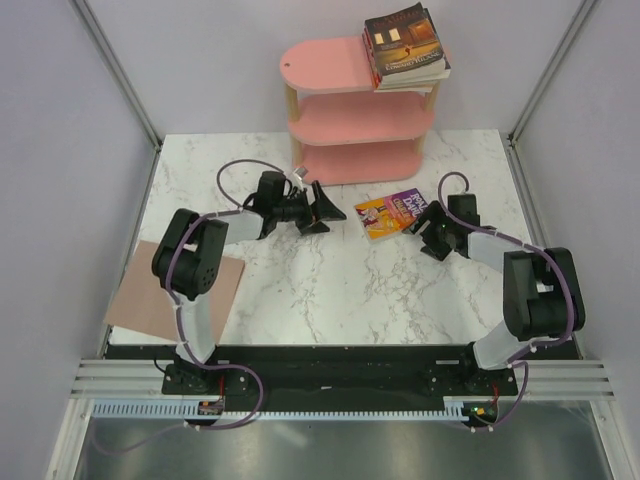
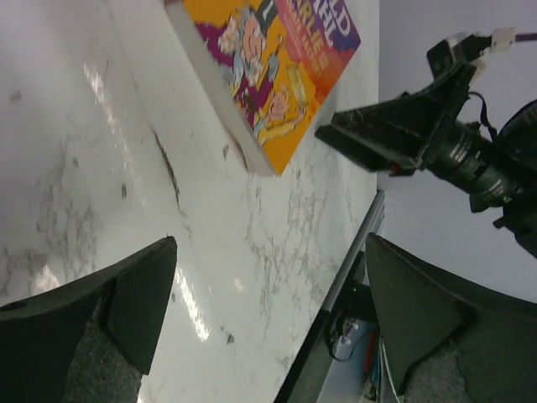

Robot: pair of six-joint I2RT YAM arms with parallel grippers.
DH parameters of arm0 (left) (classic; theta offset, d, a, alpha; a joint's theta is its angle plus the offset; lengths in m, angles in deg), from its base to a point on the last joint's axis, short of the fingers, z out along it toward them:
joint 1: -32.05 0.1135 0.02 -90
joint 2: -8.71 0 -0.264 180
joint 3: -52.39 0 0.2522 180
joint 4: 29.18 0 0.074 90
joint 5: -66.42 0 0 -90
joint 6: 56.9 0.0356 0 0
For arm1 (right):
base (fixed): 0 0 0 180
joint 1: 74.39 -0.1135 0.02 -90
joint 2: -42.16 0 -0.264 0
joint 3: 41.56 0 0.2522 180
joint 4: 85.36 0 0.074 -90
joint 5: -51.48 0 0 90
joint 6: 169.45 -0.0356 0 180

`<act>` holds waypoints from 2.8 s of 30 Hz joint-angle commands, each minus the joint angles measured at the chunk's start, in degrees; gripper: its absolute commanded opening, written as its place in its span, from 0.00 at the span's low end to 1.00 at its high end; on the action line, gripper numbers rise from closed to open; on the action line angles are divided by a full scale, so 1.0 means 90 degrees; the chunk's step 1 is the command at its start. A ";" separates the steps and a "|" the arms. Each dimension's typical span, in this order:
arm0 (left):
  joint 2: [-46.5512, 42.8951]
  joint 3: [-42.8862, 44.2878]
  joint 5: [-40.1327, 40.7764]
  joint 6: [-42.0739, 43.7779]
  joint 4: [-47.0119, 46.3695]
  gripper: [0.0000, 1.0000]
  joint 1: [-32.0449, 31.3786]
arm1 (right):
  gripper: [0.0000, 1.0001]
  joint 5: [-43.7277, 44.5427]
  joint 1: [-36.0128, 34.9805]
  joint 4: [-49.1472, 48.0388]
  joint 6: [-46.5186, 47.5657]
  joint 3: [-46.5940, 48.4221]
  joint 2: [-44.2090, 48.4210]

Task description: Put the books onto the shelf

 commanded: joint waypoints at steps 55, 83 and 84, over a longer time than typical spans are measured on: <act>0.0135 0.2568 0.2433 0.2782 0.4651 0.99 -0.1645 | 0.06 -0.2610 -0.1015 -0.3242 -0.0233 0.0293 -0.1190; -0.1147 -0.0305 -0.1668 0.0577 -0.0144 1.00 0.0212 | 0.10 -0.5639 -0.1102 -0.1285 0.1989 0.0978 -0.0193; -0.1030 -0.0256 -0.1638 0.0557 -0.0145 0.95 0.0133 | 0.10 -0.5610 -0.1160 -0.1316 0.1960 0.0978 -0.0203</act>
